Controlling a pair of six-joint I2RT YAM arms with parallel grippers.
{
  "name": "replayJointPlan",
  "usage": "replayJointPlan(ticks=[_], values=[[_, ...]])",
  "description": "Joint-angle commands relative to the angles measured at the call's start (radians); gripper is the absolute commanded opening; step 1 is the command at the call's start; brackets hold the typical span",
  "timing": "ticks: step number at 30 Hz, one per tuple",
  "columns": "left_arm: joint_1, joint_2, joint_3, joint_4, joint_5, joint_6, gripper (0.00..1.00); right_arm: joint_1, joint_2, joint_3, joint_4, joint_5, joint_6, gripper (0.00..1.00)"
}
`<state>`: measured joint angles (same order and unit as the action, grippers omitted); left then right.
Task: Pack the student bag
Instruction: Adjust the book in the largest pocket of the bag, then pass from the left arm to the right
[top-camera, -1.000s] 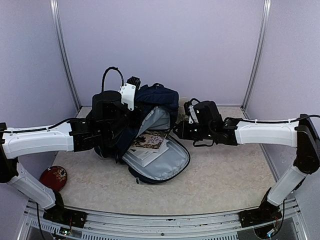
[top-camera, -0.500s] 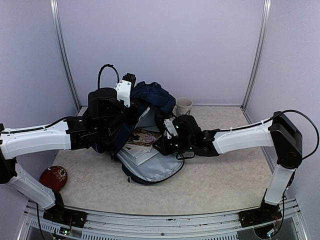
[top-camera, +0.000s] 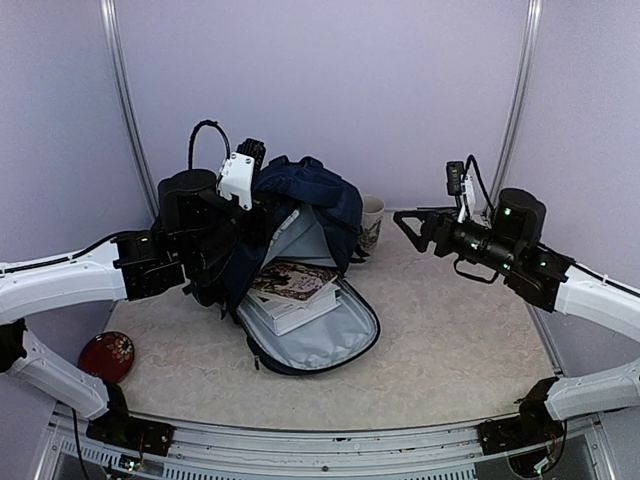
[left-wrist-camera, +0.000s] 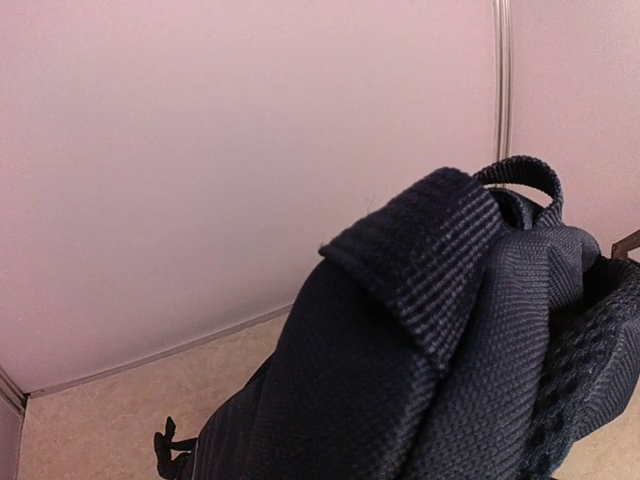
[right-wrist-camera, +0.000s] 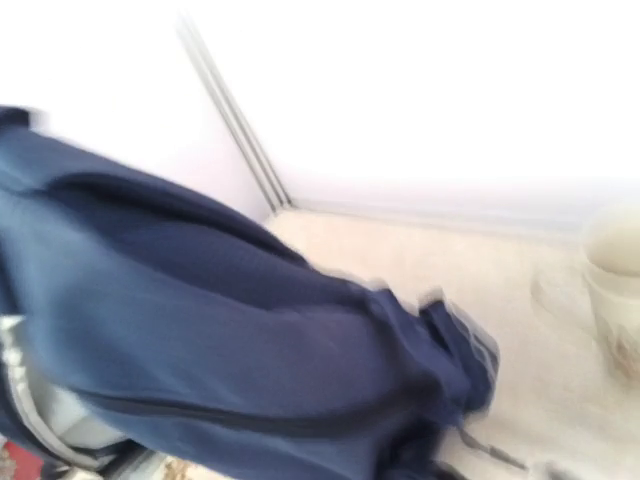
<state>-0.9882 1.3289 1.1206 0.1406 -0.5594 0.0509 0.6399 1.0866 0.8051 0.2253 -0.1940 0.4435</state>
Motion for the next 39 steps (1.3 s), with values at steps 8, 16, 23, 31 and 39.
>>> replayJointPlan(ticks=[8,16,23,31,39], values=[[-0.031,-0.038,0.140,0.272,0.007,-0.006,0.00,-0.033,0.111,-0.166,0.030,-0.314,0.343,1.00],[-0.058,-0.022,0.167,0.275,-0.021,0.029,0.00,0.045,0.308,-0.195,0.251,-0.340,0.433,0.99],[-0.062,-0.024,0.156,0.287,-0.034,0.046,0.00,0.065,0.406,-0.200,0.247,-0.356,0.435,0.89],[-0.046,-0.014,0.162,0.296,-0.021,0.056,0.00,0.064,0.374,-0.207,0.171,-0.399,0.409,0.82],[-0.029,-0.020,0.162,0.301,-0.017,0.051,0.00,0.076,0.479,-0.205,0.396,-0.519,0.523,0.57]])
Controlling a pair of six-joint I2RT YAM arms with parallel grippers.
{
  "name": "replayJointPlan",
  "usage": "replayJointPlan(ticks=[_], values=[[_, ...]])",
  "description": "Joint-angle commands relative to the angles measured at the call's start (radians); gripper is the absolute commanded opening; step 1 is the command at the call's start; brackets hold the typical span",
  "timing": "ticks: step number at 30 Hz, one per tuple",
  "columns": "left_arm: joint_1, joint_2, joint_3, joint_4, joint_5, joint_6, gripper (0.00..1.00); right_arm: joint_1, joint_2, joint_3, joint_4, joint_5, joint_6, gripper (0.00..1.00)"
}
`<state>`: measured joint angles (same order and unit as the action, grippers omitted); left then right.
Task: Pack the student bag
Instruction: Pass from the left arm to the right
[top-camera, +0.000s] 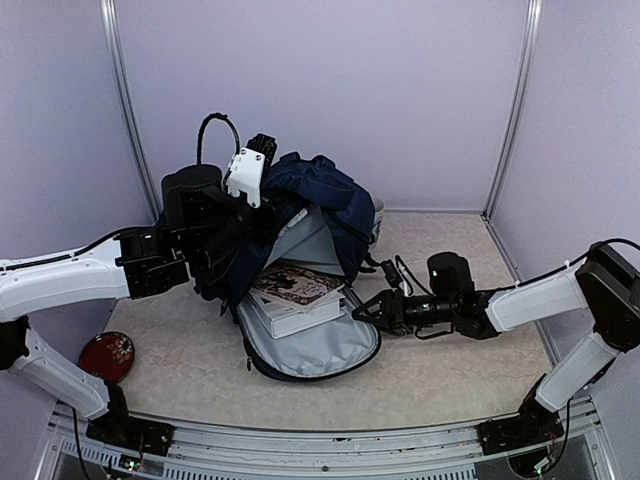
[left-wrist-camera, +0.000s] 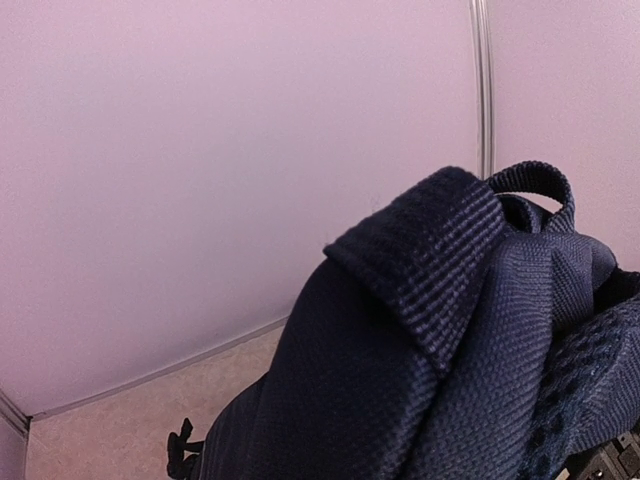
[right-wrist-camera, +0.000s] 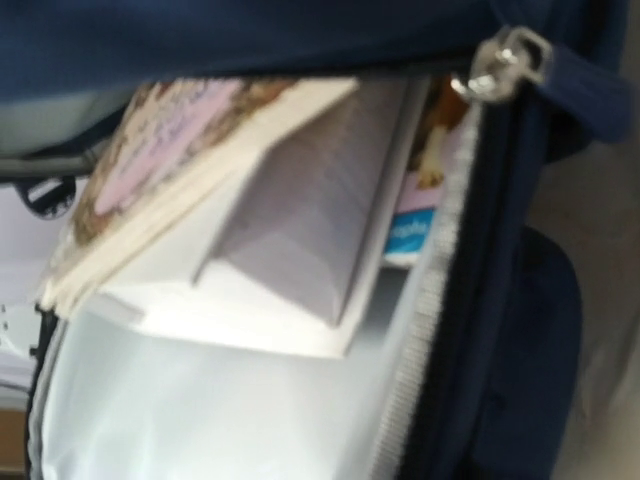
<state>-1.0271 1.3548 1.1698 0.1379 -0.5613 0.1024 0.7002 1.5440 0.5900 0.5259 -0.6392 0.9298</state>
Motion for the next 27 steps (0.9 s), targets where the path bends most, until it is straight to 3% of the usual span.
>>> replayJointPlan(ticks=[1,3,5,7,13,18,20,22,23,27], values=[[0.011,-0.049,0.112,0.301,-0.015,0.000,0.00,0.016,0.018,0.026,0.077,-0.075,0.028,0.54],[0.016,-0.054,0.111,0.300,-0.021,0.003,0.00,0.017,0.016,0.050,0.023,-0.076,0.000,0.54],[0.021,-0.059,0.113,0.301,-0.021,0.009,0.00,0.017,0.020,0.086,-0.089,-0.043,-0.036,0.66],[0.024,-0.064,0.118,0.311,-0.023,0.026,0.00,0.016,0.016,0.081,-0.171,0.014,-0.061,0.72],[0.032,-0.063,0.148,0.340,-0.041,0.079,0.00,0.009,0.002,0.033,-0.130,0.032,-0.016,0.77],[0.034,-0.057,0.159,0.380,-0.039,0.108,0.00,0.013,0.022,0.054,-0.117,0.003,-0.012,0.91],[0.036,-0.056,0.163,0.386,-0.036,0.113,0.00,0.013,0.020,0.058,-0.116,0.000,-0.013,0.91],[0.036,-0.054,0.161,0.383,-0.027,0.102,0.00,0.013,0.024,0.069,-0.100,-0.018,-0.012,0.85],[0.036,-0.053,0.157,0.380,-0.026,0.096,0.00,0.014,0.032,0.079,-0.089,-0.033,-0.011,0.77],[0.039,-0.056,0.139,0.367,-0.043,0.081,0.00,0.018,0.042,0.148,-0.090,-0.069,-0.031,0.20]])
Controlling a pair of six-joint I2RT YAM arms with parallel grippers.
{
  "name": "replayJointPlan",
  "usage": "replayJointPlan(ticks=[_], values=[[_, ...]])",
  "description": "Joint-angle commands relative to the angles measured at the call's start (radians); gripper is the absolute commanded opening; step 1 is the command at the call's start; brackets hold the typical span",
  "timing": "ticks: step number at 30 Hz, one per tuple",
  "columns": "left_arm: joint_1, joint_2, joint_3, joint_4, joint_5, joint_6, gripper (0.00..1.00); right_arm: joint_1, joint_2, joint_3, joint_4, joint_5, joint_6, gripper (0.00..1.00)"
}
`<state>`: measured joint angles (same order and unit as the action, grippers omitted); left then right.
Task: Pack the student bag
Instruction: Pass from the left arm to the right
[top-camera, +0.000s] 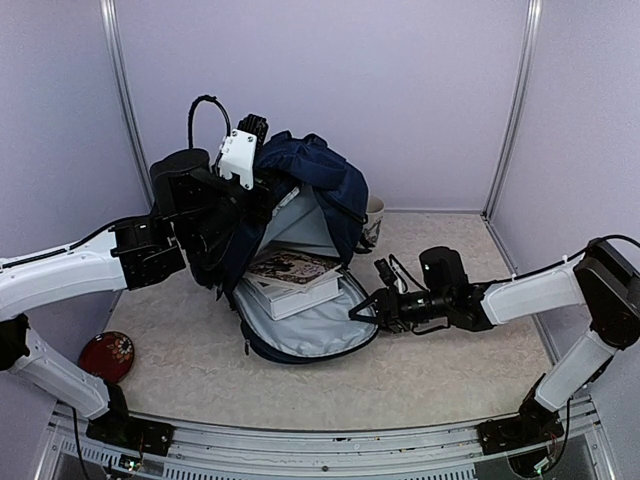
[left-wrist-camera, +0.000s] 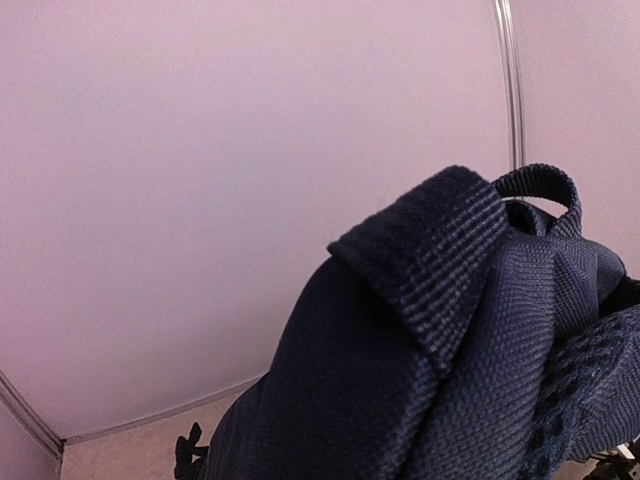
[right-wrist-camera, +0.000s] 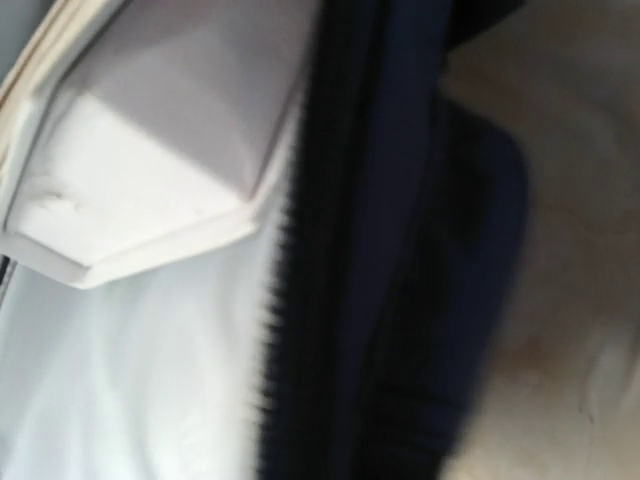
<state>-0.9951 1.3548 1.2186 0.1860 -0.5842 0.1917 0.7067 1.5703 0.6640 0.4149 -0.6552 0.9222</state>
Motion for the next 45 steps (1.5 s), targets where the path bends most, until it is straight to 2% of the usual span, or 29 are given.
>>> replayJointPlan(ticks=[1,2,3,7,10,15,19,21,23,24,28,31,33,36,39,42,45], values=[[0.008,-0.063,0.084,0.310,-0.025,-0.010,0.00,0.010,0.005,0.096,-0.022,-0.037,-0.050,0.09],[0.009,-0.070,0.075,0.300,-0.032,-0.011,0.00,0.009,-0.013,0.124,-0.082,-0.009,-0.085,0.02],[0.011,-0.086,0.063,0.290,-0.042,-0.013,0.00,0.005,-0.032,0.157,-0.144,0.024,-0.137,0.00],[0.015,-0.143,-0.009,0.244,-0.099,-0.067,0.00,-0.007,-0.091,0.354,-0.447,0.193,-0.331,0.00],[0.028,-0.184,-0.061,0.220,-0.060,-0.153,0.00,-0.009,-0.091,0.571,-0.658,0.323,-0.475,0.00],[0.047,-0.242,-0.124,0.178,0.103,-0.276,0.00,-0.012,-0.054,0.896,-0.833,0.484,-0.678,0.00],[0.051,-0.292,-0.228,0.225,0.165,-0.371,0.03,-0.012,0.024,1.144,-0.910,0.495,-0.789,0.00],[0.052,-0.298,-0.273,0.240,0.191,-0.436,0.09,-0.009,0.065,1.245,-0.926,0.465,-0.840,0.00],[0.052,-0.282,-0.296,0.229,0.258,-0.485,0.18,-0.006,0.111,1.360,-0.948,0.443,-0.894,0.00],[0.051,-0.270,-0.302,0.220,0.307,-0.504,0.27,-0.004,0.137,1.413,-0.964,0.435,-0.919,0.00],[0.050,-0.235,-0.326,0.195,0.565,-0.516,0.71,-0.001,0.231,1.591,-1.065,0.436,-1.029,0.00],[0.031,-0.263,-0.326,0.148,0.710,-0.439,0.87,-0.001,0.254,1.642,-1.101,0.507,-1.132,0.00],[0.003,-0.300,-0.324,0.095,0.751,-0.355,0.98,-0.001,0.244,1.634,-1.092,0.596,-1.192,0.00],[-0.040,-0.341,-0.298,-0.025,0.766,-0.242,0.99,-0.002,0.235,1.634,-1.070,0.699,-1.268,0.00],[-0.056,-0.368,-0.281,-0.099,0.804,-0.193,0.99,-0.003,0.236,1.650,-1.055,0.739,-1.312,0.00],[-0.054,-0.413,-0.296,-0.099,0.836,-0.176,0.99,-0.003,0.232,1.643,-1.048,0.687,-1.337,0.00],[-0.043,-0.459,-0.314,-0.062,0.723,-0.184,0.99,0.001,0.224,1.610,-1.039,0.583,-1.352,0.00]])
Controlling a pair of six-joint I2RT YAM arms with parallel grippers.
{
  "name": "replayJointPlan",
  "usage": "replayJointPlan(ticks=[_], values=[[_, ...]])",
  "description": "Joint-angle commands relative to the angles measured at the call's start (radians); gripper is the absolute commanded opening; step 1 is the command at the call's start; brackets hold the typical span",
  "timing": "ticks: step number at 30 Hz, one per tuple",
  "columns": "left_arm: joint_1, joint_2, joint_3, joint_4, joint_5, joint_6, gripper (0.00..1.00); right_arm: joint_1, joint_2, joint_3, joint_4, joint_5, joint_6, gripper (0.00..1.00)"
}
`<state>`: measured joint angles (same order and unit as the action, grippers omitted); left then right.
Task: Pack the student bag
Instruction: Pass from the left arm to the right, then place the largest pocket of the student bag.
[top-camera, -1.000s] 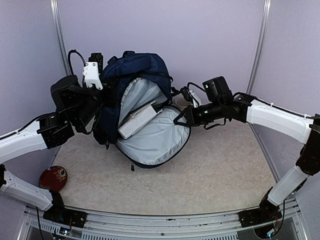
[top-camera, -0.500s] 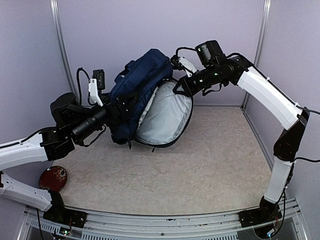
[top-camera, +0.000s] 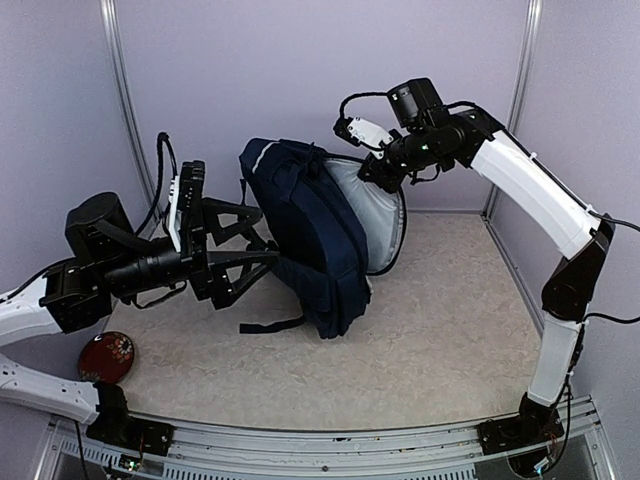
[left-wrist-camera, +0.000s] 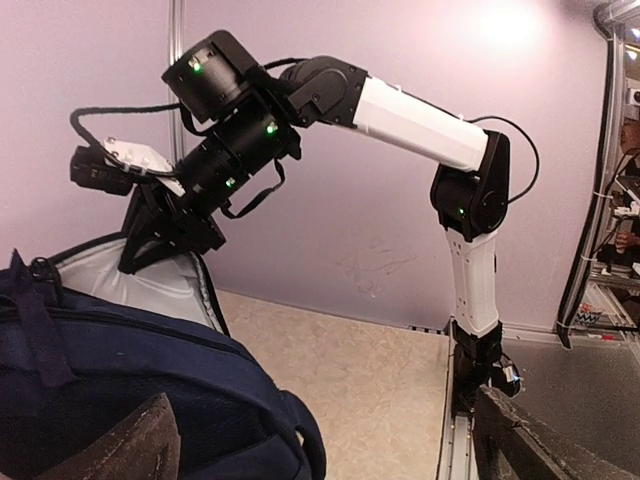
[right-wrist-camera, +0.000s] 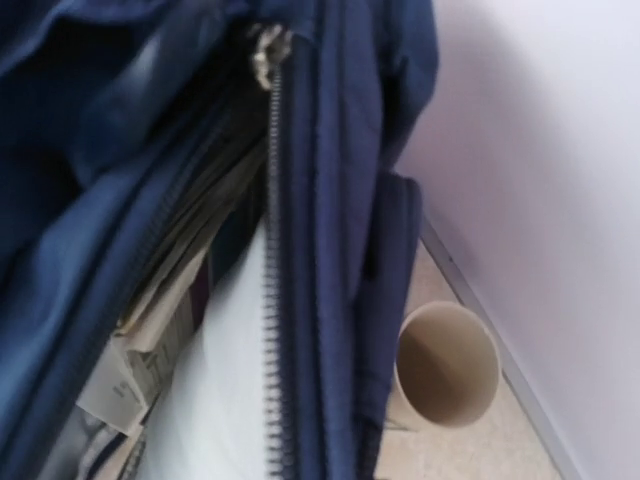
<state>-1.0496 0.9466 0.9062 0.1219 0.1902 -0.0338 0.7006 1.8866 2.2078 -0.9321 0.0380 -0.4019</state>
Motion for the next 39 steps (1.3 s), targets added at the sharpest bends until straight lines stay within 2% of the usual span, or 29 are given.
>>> replayJointPlan(ticks=[1,4,6,11,16,18,19,21,22,23,26,30,34,37,39], values=[[0.024,-0.062,-0.004,0.012,-0.117,0.029,0.99,0.012,-0.094,0.052,0.310,-0.123,-0.042,0.00],[0.108,-0.063,0.001,0.008,-0.306,-0.048,0.96,0.042,-0.108,-0.002,0.326,-0.150,-0.136,0.00],[0.178,-0.051,0.015,-0.041,-0.400,-0.113,0.86,0.089,-0.123,-0.069,0.356,-0.120,-0.227,0.00],[0.341,-0.015,0.040,-0.162,-0.452,-0.260,0.83,0.295,-0.156,-0.326,0.414,-0.083,-0.452,0.00],[0.459,-0.008,-0.019,-0.230,-0.494,-0.364,0.88,0.367,-0.176,-0.563,0.554,-0.078,-0.489,0.00],[0.495,-0.002,-0.052,-0.247,-0.489,-0.399,0.91,0.378,-0.168,-0.603,0.565,-0.101,-0.454,0.01],[0.510,0.004,-0.070,-0.257,-0.488,-0.419,0.92,0.384,-0.165,-0.619,0.566,-0.120,-0.430,0.12],[0.539,0.019,-0.106,-0.269,-0.481,-0.456,0.93,0.395,-0.165,-0.648,0.570,-0.161,-0.369,0.45],[0.549,0.029,-0.127,-0.272,-0.477,-0.474,0.94,0.401,-0.169,-0.663,0.574,-0.180,-0.344,0.58],[0.556,0.038,-0.147,-0.270,-0.476,-0.494,0.95,0.404,-0.176,-0.686,0.587,-0.190,-0.309,0.66],[0.566,0.062,-0.211,-0.254,-0.477,-0.531,0.97,0.407,-0.221,-0.759,0.641,-0.200,-0.212,0.77],[0.568,0.091,-0.290,-0.221,-0.452,-0.563,0.97,0.405,-0.330,-0.863,0.662,-0.314,-0.110,0.79],[0.569,0.115,-0.335,-0.203,-0.449,-0.578,0.97,0.380,-0.461,-0.977,0.658,-0.575,0.000,0.80],[0.569,0.141,-0.355,-0.194,-0.436,-0.588,0.98,0.343,-0.557,-1.106,0.719,-0.543,0.116,0.79],[0.570,0.154,-0.366,-0.188,-0.425,-0.598,0.97,0.278,-0.619,-1.206,0.780,-0.506,0.261,0.78]])
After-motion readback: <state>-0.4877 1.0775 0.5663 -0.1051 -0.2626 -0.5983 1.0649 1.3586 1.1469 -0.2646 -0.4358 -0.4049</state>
